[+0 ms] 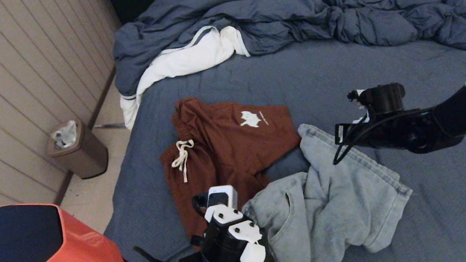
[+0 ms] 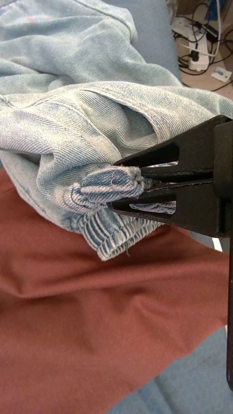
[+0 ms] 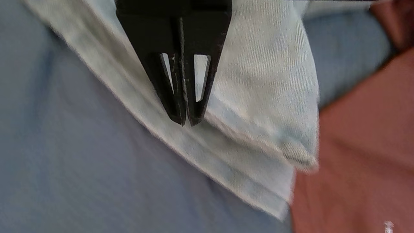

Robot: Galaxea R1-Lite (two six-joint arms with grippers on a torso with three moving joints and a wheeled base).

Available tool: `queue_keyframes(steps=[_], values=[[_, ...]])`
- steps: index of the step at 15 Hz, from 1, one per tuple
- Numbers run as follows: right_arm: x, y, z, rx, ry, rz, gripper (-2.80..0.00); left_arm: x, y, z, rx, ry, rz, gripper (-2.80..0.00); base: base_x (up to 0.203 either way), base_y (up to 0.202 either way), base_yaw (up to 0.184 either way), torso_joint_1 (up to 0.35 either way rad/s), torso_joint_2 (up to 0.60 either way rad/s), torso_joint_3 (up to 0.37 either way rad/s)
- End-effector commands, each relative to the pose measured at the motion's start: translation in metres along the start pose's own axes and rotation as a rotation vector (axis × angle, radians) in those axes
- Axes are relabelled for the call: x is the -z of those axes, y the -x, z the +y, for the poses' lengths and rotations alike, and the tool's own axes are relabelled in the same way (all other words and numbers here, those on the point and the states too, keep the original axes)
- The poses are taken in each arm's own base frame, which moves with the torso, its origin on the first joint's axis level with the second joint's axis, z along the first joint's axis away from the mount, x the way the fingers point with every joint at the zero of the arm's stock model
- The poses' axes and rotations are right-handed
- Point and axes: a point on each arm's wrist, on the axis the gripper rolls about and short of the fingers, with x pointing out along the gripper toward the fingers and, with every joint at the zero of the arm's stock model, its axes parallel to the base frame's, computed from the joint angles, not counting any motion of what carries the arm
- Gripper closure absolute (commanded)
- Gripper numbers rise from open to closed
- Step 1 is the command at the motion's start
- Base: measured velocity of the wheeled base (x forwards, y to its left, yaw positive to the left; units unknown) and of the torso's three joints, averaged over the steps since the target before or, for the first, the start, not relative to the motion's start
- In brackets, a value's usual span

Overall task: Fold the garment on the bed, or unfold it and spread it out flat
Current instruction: Unford the blue shorts

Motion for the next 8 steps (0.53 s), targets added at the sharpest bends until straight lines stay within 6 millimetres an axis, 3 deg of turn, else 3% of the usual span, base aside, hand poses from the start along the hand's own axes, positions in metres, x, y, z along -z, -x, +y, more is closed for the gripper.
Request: queue_keyframes(steps=[1,5,8], values=[[0.005,-0.016,0.009,-0.016,0.046,0.009,-2.80,-0.001,0.000,0.000,0.000,0.006,-0.007,0.00,0.000,0.000,0.000,0.000,0.00,0.000],[-0.002,-0.014,0.020,-0.043,0.056,-0.023,-2.80,0.002,-0.003,0.001,-0.008,0.006,0.000,0.00,0.000,0.000,0.000,0.000,0.00,0.000],[0.001,-0.012,0.044,-0.097,0.077,-0.039,-2.80,0.001,-0.007,0.006,-0.026,0.012,-0.001,0.00,0.000,0.000,0.000,0.000,0.00,0.000]])
